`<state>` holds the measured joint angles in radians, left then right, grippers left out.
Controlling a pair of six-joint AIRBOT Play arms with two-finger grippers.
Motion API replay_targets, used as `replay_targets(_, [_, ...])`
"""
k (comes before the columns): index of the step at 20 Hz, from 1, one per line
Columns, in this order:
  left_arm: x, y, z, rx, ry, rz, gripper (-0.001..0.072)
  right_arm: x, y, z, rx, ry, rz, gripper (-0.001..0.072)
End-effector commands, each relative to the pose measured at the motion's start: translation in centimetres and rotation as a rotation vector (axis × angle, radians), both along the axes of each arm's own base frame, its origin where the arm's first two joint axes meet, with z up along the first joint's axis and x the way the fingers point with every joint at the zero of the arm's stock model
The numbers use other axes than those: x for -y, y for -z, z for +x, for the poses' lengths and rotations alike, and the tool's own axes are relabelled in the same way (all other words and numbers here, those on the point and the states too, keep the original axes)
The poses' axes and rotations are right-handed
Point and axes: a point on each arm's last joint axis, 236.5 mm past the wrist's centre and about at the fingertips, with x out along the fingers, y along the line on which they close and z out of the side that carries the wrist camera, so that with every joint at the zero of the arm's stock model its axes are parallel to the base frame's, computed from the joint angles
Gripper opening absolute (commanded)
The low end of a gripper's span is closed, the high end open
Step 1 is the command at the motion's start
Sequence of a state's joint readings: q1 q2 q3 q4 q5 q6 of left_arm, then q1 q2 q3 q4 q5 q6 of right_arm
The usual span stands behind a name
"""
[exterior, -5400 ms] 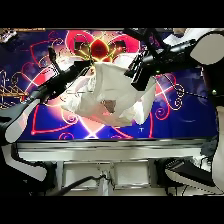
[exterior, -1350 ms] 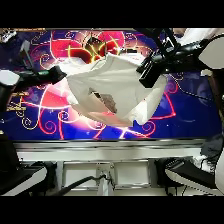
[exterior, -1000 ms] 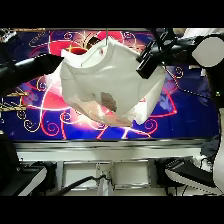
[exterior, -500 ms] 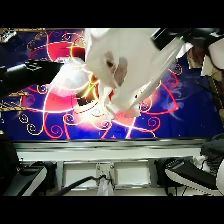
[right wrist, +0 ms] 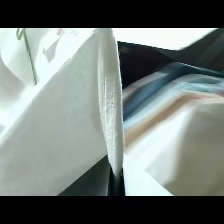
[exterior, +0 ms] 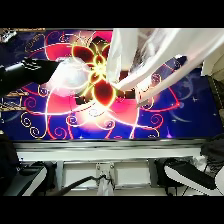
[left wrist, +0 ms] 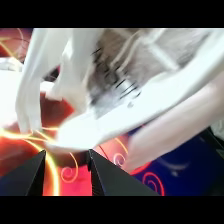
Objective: Fold the clothes and pants, and hang the long-sleeved shirts on hangers.
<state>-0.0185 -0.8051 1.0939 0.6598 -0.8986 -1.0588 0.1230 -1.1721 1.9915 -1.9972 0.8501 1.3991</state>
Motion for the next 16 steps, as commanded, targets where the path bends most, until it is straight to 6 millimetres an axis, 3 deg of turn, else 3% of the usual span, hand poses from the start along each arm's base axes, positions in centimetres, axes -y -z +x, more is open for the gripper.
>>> replay_targets(1, [-0.5,-0.4,0.6,0.022,-0.03,-0.002,0.0287,5.6,-2.5,-2.4,0.081,0.143,0.091,0.0019])
replay_targets(5, [-0.6,-0.2,1.1,0.019,-0.039,-0.005,0.0287,10.3,-3.2,-5.1,0.095,0.284,0.076,0.0019])
replay_targets(8, [-0.6,0.5,1.6,0.0,-0.038,-0.004,0.0287,14.6,-2.5,-7.9,0.066,0.423,0.099,0.0019])
replay_targets(13, [-0.3,2.2,2.6,-0.04,-0.034,0.005,0.0287,22.2,-4.0,-15.8,0.223,0.719,0.24,0.0018])
replay_targets(16, [-0.4,2.8,3.2,-0.053,-0.04,0.003,0.0287,25.6,-3.2,-20.6,0.268,0.894,0.319,0.0018])
